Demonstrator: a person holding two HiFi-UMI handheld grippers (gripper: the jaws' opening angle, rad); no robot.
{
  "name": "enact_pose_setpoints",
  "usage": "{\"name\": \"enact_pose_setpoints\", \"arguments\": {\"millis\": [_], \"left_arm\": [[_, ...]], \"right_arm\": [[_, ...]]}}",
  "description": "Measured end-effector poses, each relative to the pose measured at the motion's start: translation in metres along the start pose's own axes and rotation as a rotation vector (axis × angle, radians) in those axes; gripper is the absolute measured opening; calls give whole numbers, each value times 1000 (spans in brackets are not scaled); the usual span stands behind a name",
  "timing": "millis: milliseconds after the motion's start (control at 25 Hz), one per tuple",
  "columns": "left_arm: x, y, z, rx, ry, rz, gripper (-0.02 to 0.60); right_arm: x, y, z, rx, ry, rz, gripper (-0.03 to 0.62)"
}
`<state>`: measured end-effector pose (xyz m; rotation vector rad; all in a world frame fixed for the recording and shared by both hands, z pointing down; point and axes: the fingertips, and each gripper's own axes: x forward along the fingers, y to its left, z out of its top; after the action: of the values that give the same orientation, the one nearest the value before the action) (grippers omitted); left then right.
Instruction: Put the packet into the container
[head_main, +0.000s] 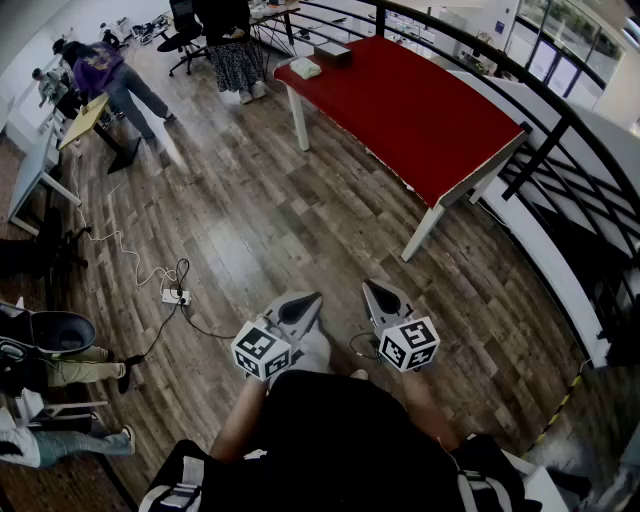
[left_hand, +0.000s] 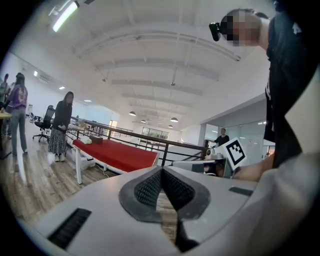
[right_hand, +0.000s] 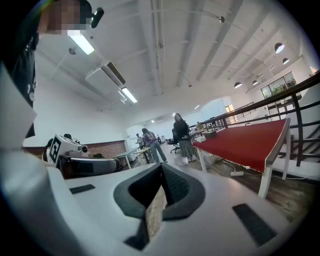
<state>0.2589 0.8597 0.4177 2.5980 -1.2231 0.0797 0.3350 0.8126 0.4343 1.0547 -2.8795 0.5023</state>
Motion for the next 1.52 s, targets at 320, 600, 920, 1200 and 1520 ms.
{"name": "enact_pose_setpoints", "arguments": {"millis": [320,600,920,1200,1520], "left_arm": [[26,98,22,-18,-28,16,5],[49,186,59,-18,-52,-17,5],[48,283,74,-28,-49,-21,5],[50,337,69,-94,-73,11,5],[85,392,78,-91,-57,10,5]], "right_arm": [[106,-11,11,-55,48,39,18],[201,-34,48,-84,47,0,18],[300,-35,64,-102,35,-17,18],[349,-36,59,-123,82,1,18],[410,-70,69,-99,74,8,18]]}}
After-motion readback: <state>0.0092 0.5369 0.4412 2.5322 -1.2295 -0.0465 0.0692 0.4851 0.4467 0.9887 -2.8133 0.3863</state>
